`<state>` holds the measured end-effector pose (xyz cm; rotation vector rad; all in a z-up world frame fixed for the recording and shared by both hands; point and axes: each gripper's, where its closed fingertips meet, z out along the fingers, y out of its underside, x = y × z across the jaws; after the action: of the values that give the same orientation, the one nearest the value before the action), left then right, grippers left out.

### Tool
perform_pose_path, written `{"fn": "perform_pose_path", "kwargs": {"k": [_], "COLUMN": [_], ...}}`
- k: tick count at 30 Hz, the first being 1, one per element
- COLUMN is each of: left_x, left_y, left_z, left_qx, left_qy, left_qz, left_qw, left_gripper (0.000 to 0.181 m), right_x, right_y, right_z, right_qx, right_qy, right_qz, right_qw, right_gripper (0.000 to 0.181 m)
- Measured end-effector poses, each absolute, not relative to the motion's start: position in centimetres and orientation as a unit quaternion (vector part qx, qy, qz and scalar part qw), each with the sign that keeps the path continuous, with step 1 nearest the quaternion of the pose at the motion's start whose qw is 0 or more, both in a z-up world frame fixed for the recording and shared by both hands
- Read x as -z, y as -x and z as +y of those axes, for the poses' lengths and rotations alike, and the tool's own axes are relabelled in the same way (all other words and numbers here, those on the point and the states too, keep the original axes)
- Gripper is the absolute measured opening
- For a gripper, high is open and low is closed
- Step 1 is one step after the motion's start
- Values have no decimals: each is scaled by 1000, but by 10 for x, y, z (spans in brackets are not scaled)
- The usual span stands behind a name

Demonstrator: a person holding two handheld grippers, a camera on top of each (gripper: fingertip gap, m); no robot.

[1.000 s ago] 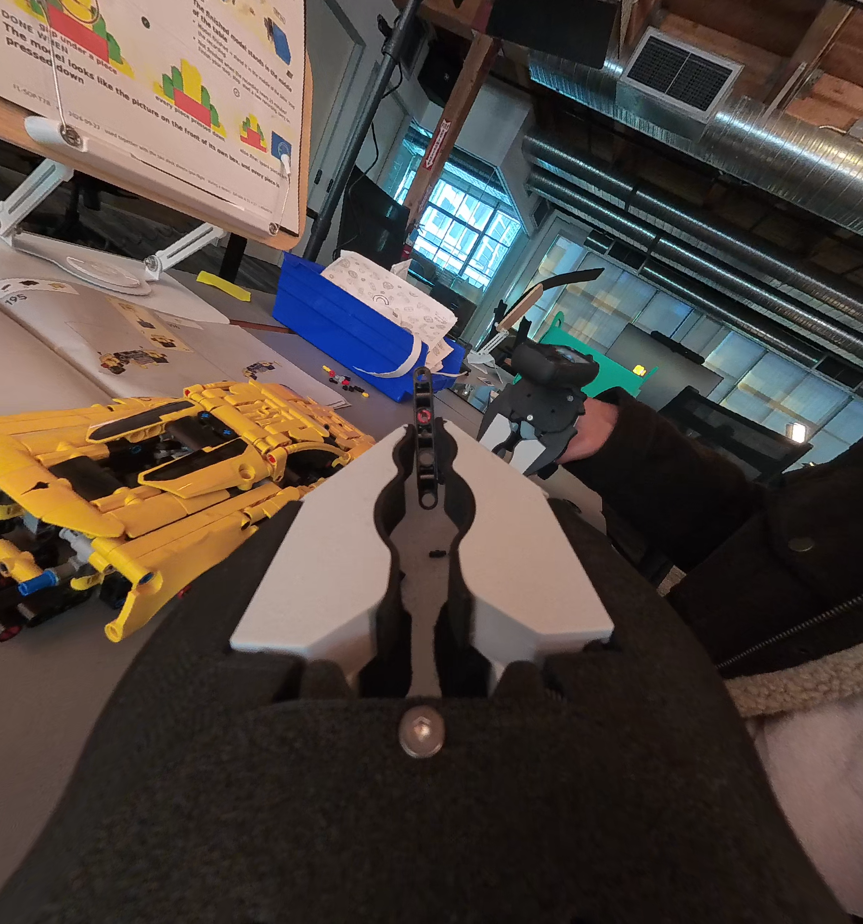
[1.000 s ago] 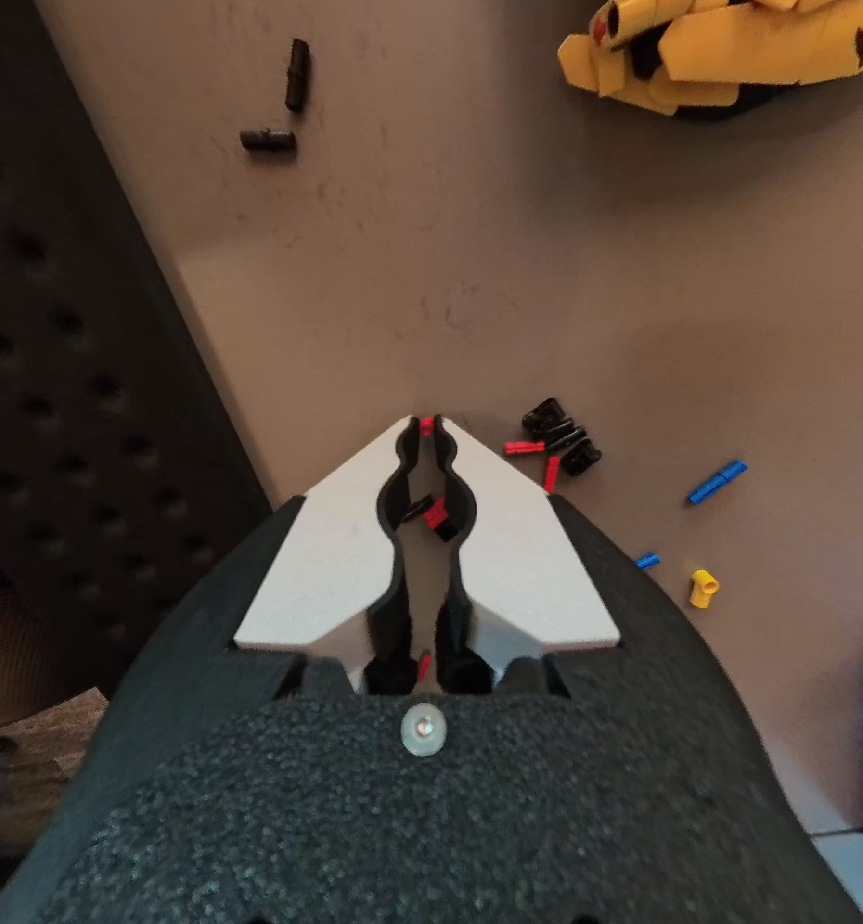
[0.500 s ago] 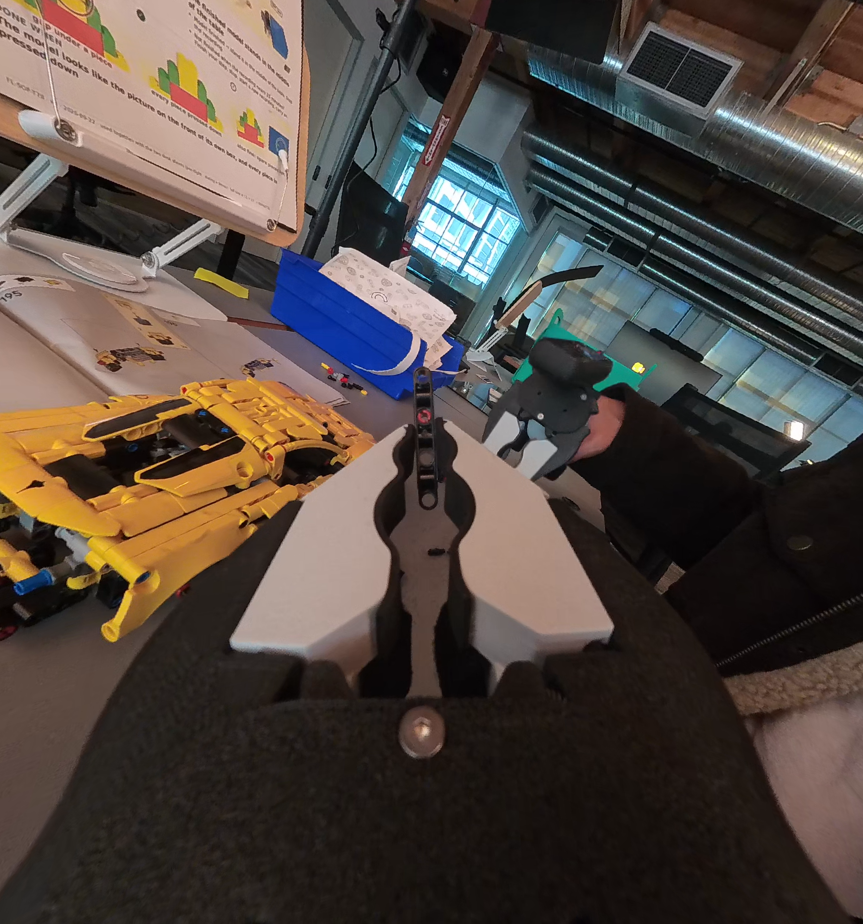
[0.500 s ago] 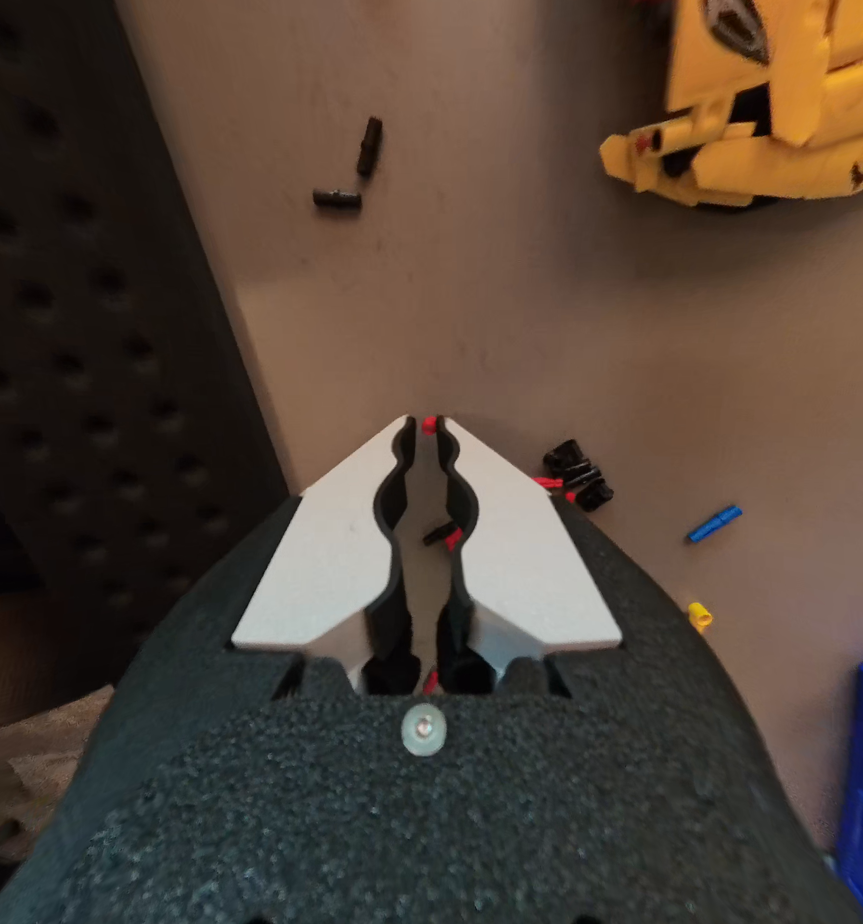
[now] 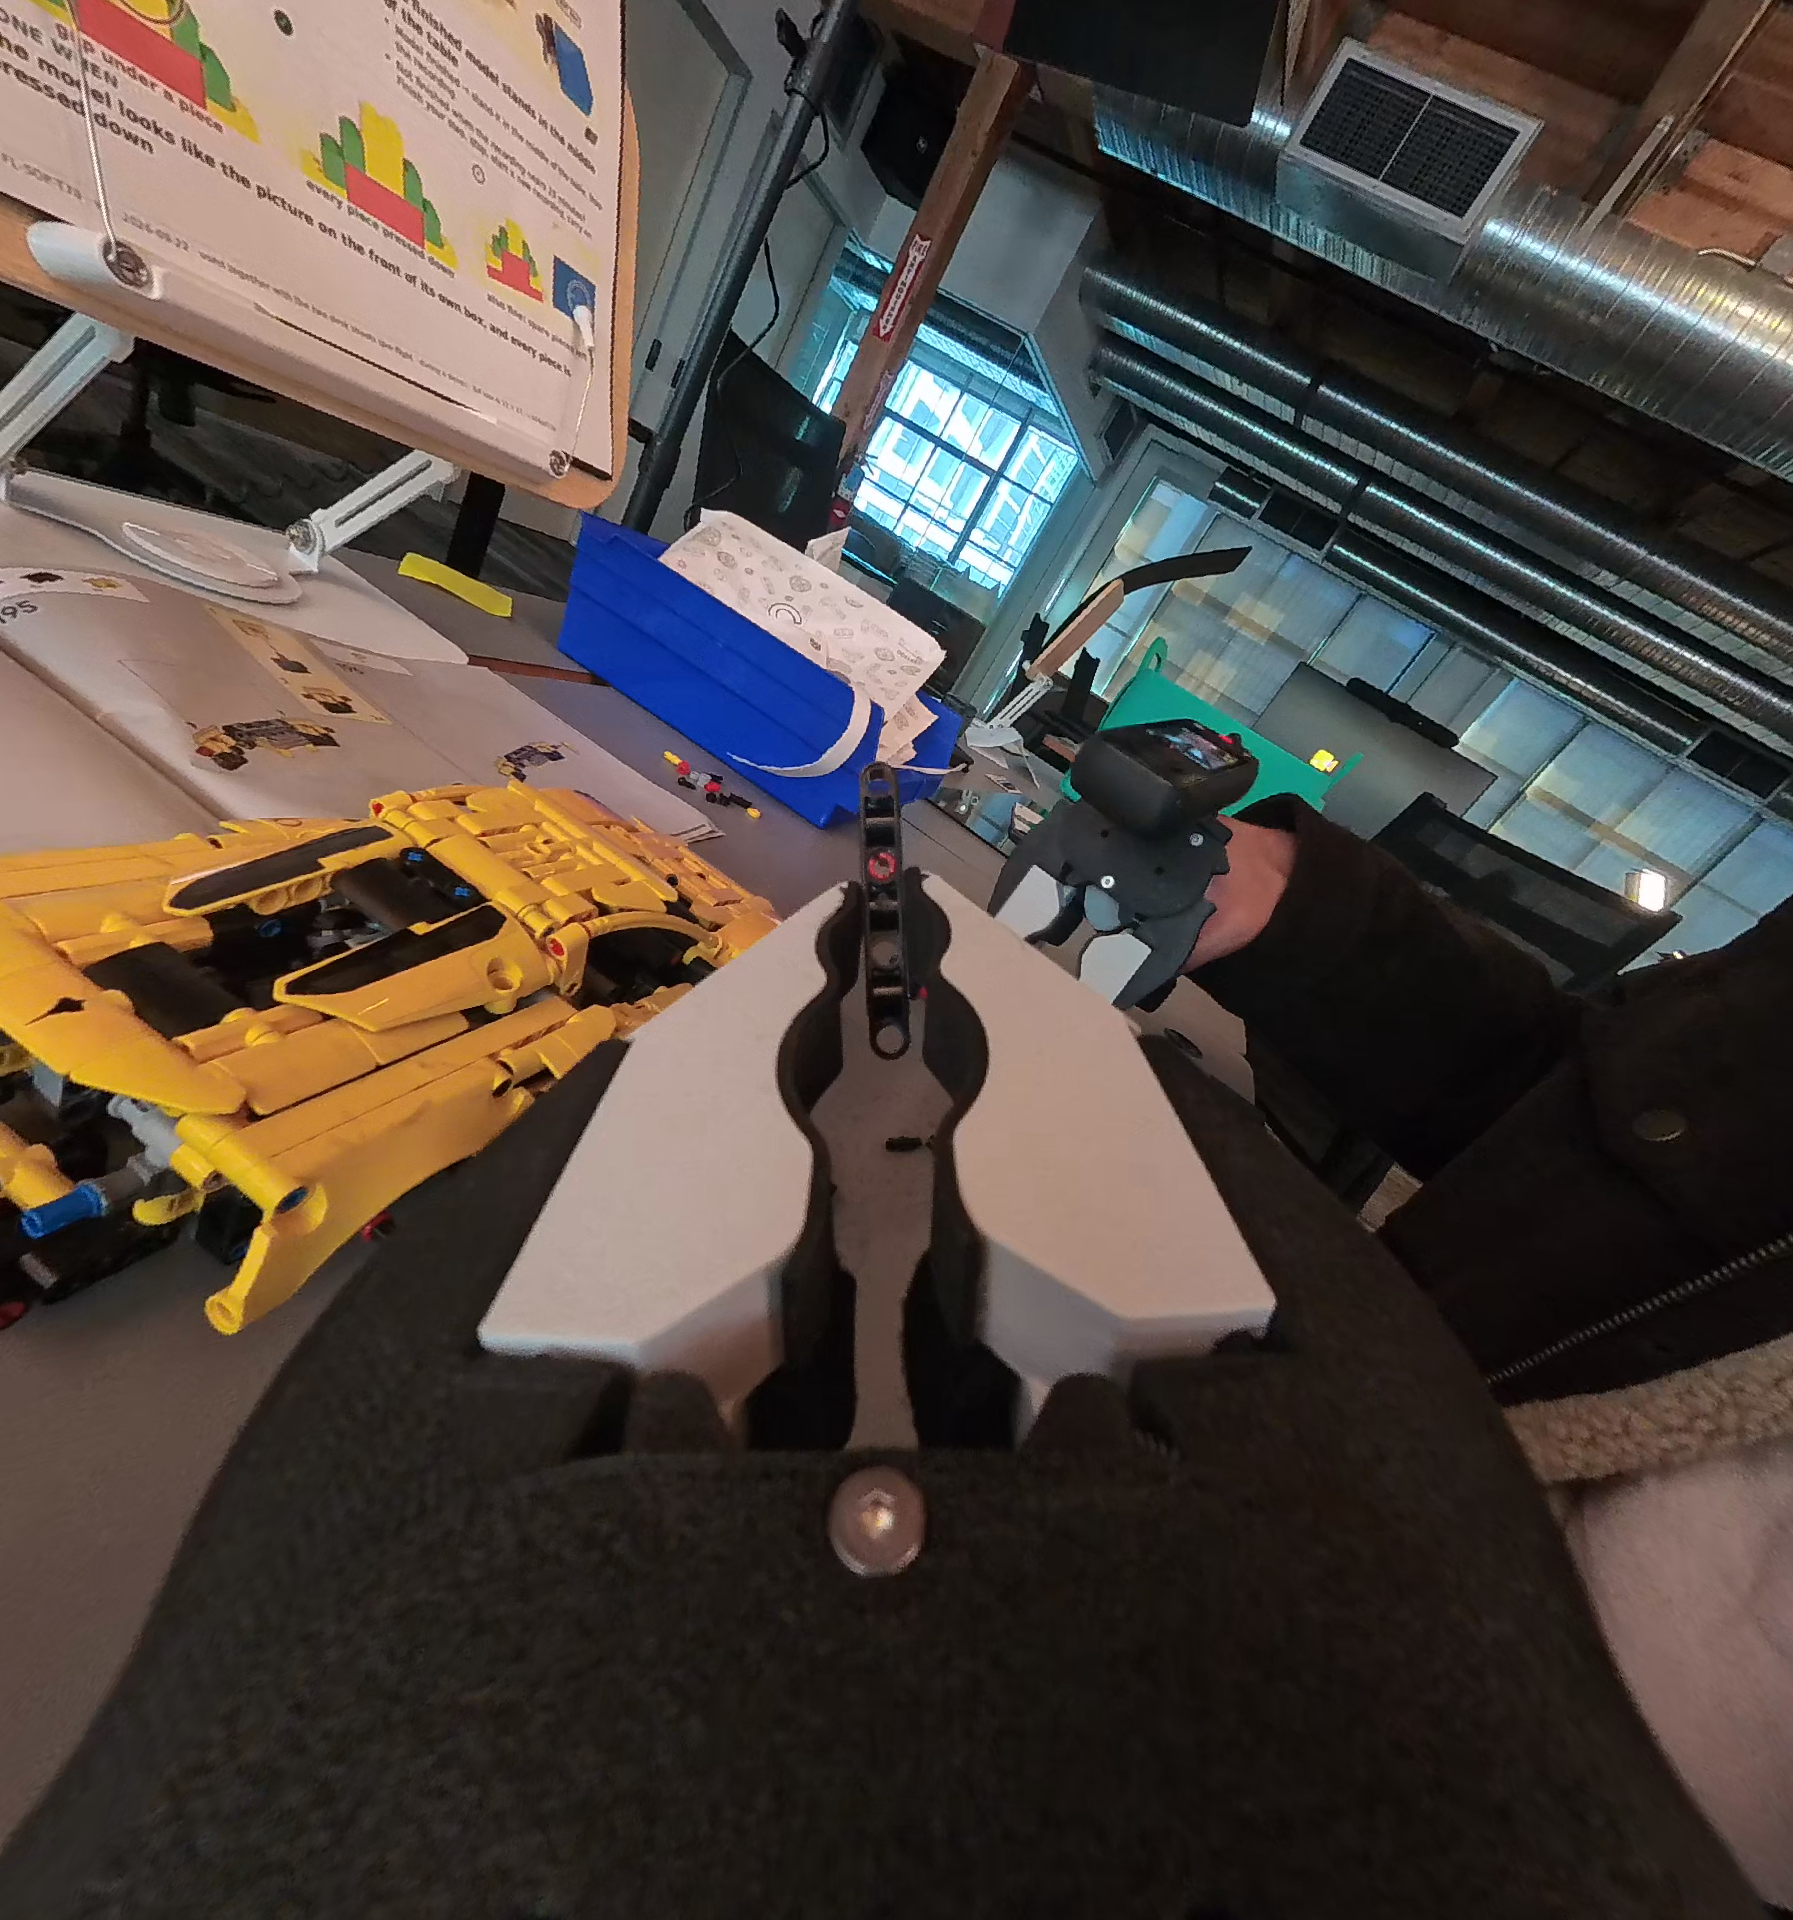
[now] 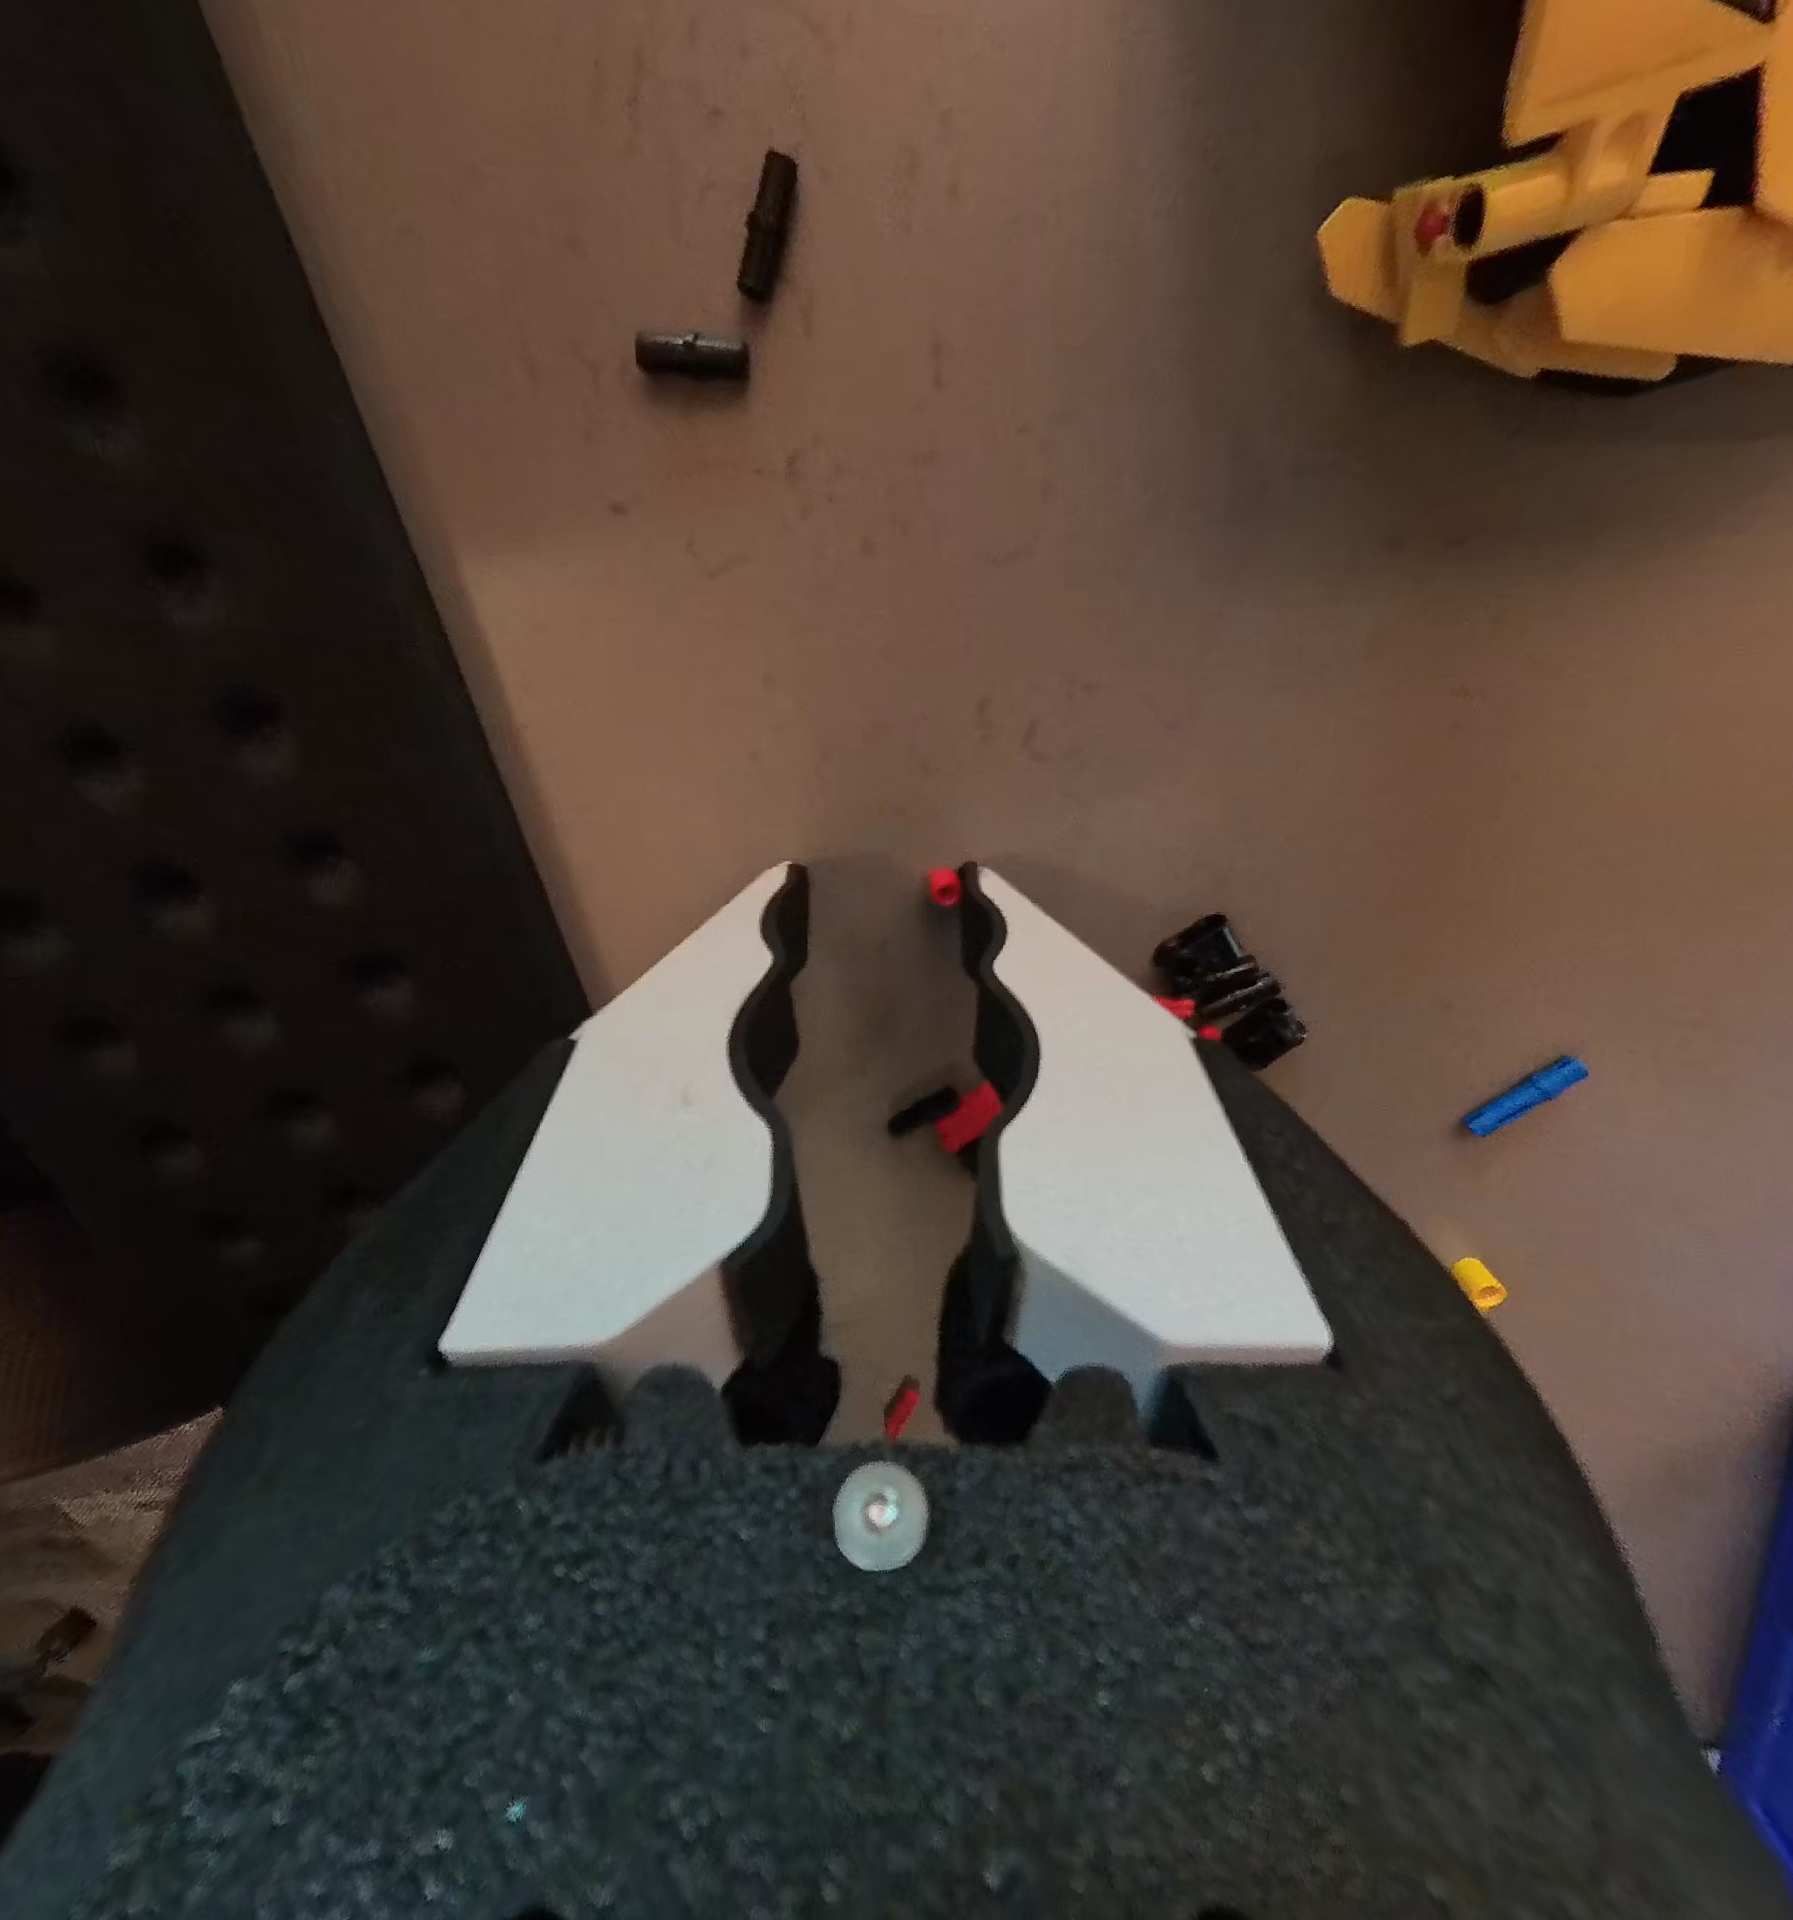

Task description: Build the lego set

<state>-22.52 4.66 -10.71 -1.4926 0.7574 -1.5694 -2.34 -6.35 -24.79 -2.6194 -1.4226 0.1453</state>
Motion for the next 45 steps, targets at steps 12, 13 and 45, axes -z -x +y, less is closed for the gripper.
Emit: {"fn": "perform_pose_path", "kwargs": {"k": [12,13,45], "left_x": [107,107,107], "left_y": [225,225,225], "left_z": [47,47,47], "left_qx": [623,623,625], "left_qy": [594,593,594], "left_qz": [300,300,299], "left_qw": [411,411,410], "left_gripper": [7,7,7], "right_x": [248,248,245], "right_y": [24,23,15], "right_z": [-60,-57,-44], "right_qx": [-48,-41,-36], "right_qy": [873,873,873], "right_qz": [-476,-476,-467], "right_qw": [93,95,134], "right_gripper": [43,47,4]}}
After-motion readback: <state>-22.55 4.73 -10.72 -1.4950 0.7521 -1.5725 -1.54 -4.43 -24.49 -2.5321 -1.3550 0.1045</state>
